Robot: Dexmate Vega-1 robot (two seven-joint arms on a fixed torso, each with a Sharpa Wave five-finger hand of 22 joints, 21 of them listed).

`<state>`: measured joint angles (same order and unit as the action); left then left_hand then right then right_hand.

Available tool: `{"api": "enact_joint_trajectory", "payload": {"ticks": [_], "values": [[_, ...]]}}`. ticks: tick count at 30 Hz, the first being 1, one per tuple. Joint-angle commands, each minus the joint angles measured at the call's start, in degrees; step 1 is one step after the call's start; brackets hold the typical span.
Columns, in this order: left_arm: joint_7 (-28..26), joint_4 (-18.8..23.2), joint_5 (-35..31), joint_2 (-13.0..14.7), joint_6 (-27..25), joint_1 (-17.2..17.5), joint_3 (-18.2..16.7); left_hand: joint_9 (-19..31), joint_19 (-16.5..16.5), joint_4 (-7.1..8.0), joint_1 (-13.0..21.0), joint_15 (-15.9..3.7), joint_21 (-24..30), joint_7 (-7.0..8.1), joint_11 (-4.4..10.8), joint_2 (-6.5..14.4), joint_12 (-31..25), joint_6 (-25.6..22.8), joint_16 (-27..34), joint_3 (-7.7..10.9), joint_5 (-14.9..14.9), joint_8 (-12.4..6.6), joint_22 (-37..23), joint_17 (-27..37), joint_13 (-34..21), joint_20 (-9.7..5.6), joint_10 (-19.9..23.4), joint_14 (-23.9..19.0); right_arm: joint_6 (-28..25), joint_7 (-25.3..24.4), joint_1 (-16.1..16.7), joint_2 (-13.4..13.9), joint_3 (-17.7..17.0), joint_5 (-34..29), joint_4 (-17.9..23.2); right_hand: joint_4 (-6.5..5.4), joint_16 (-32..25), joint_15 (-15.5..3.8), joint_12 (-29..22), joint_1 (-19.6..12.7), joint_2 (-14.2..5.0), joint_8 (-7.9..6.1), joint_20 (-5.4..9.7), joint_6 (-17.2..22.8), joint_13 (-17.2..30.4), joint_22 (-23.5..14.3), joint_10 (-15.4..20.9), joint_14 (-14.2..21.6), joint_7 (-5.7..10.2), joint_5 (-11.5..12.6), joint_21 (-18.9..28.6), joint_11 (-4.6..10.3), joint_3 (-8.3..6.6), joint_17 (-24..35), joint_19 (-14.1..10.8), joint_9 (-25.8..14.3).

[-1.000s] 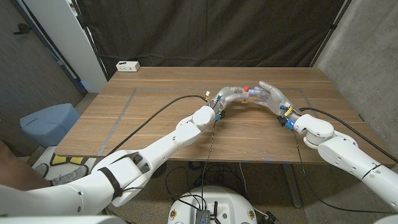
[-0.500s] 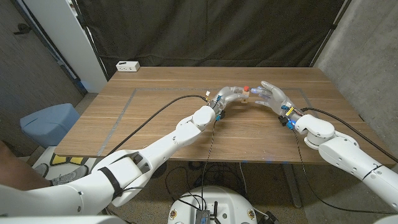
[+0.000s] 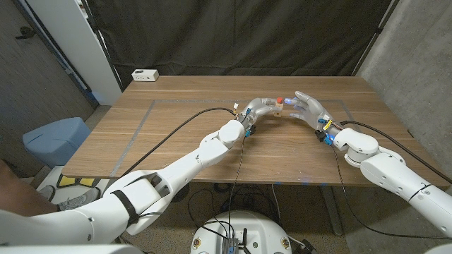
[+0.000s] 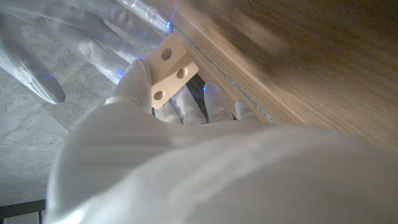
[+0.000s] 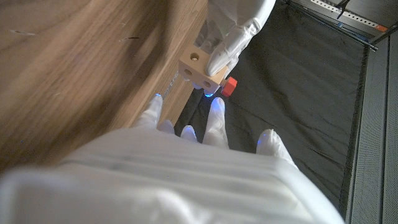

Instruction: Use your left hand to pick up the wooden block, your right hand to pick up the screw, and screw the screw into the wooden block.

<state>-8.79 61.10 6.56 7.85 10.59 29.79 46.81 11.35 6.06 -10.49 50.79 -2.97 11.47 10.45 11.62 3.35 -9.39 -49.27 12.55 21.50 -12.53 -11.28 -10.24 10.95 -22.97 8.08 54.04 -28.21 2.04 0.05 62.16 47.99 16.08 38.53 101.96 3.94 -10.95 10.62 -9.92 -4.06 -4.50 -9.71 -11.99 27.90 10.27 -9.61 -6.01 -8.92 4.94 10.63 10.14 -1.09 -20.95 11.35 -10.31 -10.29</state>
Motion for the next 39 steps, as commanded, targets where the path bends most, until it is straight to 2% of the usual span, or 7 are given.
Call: {"api": "enact_joint_trajectory", "payload": {"ticks": [1,6,8,19,39], "values": [[0.05,0.19,-0.15,0.09,-0.04,0.03,0.01,0.28,0.35,1.46,-1.32,-3.44,0.39,-3.16,0.42,3.38,-4.02,-4.02,0.08,1.61,-0.22,-0.49,-0.30,0.13,-7.74,0.14,0.82,-0.40,-0.02,2.19,-1.59,-0.10,1.03,0.18,-1.18,-0.35,0.15,0.09,0.04,0.76,-0.03,0.21,-0.25,-1.60,0.17,-0.14,-1.34,-0.94,0.17,0.51,-0.10,-0.33,-0.01,0.19,0.96,-0.18],[0.06,0.20,-0.22,0.09,-0.02,-0.04,0.02,0.28,0.37,1.48,-1.33,-3.45,0.40,-3.23,0.41,3.41,-4.02,-3.89,0.08,1.62,-0.22,-0.43,-0.30,0.14,-7.77,0.19,0.78,-0.40,0.06,2.87,-2.04,-0.13,1.31,0.26,-1.53,-0.52,0.20,0.08,-0.05,1.02,0.00,0.14,-0.24,-2.99,0.17,-0.15,-2.20,-1.71,0.86,0.55,-0.12,-0.57,0.06,0.25,1.80,-0.17],[0.13,0.11,-0.24,0.05,0.05,-0.09,0.06,0.28,0.35,1.47,-1.30,-3.43,0.39,-3.24,0.47,3.42,-4.04,-3.86,0.08,1.63,-0.23,-0.43,-0.31,0.14,-7.78,0.19,0.80,-0.40,0.17,3.10,-2.19,-0.15,1.40,0.26,-1.66,-0.82,0.20,0.25,-0.16,1.41,-0.04,-0.01,-0.24,-4.28,0.16,-0.16,-3.18,-2.59,1.27,0.59,-0.14,-0.56,0.17,0.33,2.93,-0.17],[0.29,-0.05,-0.27,-0.06,0.18,-0.21,0.12,0.29,0.37,1.48,-1.33,-3.41,0.39,-3.10,0.42,3.41,-4.05,-3.91,0.07,1.65,-0.24,-0.45,-0.31,0.12,-7.80,0.13,0.79,-0.44,-0.14,4.48,-3.32,-0.04,2.04,0.35,-2.22,-1.03,0.14,0.15,-0.24,1.68,0.04,-0.14,-0.24,-5.42,0.16,-0.16,-3.97,-3.20,2.54,0.64,-0.07,-0.68,0.26,0.37,3.77,-0.17],[0.07,0.38,-0.30,0.01,-0.19,0.05,0.12,0.29,0.36,1.51,-1.35,-3.42,0.38,-3.10,0.41,3.41,-4.09,-3.97,0.09,1.61,-0.22,-0.48,-0.31,0.16,-7.86,0.16,0.84,-0.41,-0.35,4.80,-3.58,-0.06,2.40,0.63,-2.44,-1.40,-0.03,0.14,-0.48,2.04,0.07,-1.02,-0.19,-4.15,0.18,-0.18,-4.61,-3.74,2.04,0.74,0.08,-0.65,0.39,0.40,4.59,-0.20]]}}
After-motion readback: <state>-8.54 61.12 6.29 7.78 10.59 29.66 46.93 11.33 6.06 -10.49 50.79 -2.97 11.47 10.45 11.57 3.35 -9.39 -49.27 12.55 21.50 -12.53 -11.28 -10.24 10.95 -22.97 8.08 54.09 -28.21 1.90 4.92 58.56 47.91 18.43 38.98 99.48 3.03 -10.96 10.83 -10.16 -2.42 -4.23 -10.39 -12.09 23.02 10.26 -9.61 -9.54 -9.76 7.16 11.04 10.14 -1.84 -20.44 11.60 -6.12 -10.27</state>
